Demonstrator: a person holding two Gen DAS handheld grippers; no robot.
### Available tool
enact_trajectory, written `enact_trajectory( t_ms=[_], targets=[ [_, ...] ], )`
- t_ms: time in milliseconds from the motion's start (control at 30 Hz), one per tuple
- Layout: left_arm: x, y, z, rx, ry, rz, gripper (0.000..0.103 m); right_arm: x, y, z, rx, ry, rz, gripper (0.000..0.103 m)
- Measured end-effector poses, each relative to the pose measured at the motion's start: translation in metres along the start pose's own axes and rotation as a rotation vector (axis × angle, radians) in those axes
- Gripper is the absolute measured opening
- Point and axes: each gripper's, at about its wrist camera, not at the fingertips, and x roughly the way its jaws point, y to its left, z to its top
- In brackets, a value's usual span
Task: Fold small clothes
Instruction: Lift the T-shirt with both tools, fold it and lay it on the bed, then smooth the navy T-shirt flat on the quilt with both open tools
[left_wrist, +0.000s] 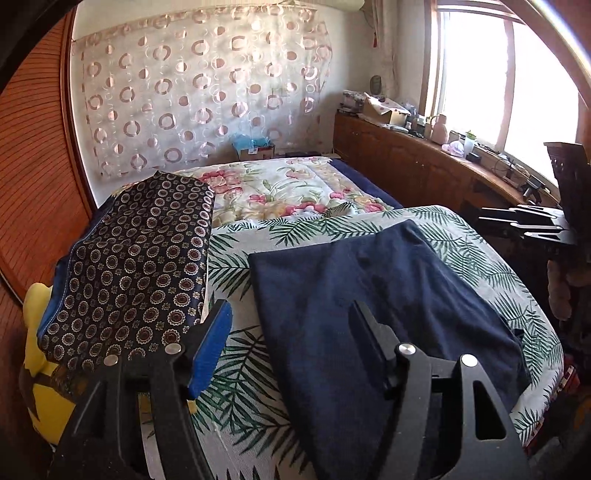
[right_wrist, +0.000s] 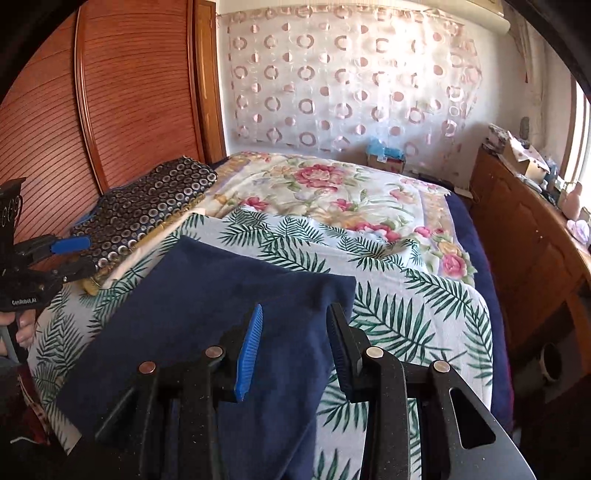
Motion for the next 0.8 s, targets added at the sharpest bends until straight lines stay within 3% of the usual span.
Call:
enact_trajectory(
  t_ms=[267,333,433,800],
  targets=[
    [-0.027,-0.008,-0.003,0.009,-0.030,0.014,0.067,-0.022,0.012,-0.020,0.014,-0.047,0.007,0.038],
    [-0.032,-0.009,-0.006,0.005,-0.039,0.010,0.067,-0.025,0.013,-0.025,0.016,-0.053,0.014,0.054],
    [-0.039,-0.011,-0.013,0.004,-0.053,0.010,0.067,-0.030,0.013,-0.035,0.031,-0.068,0.025,0.062],
    [-0.042,-0.015,-0.063,-0.017,0.001,-0.020,0.067,-0.035,0.009,-0.091,0.074,-0.015,-0.005,0.062]
  ],
)
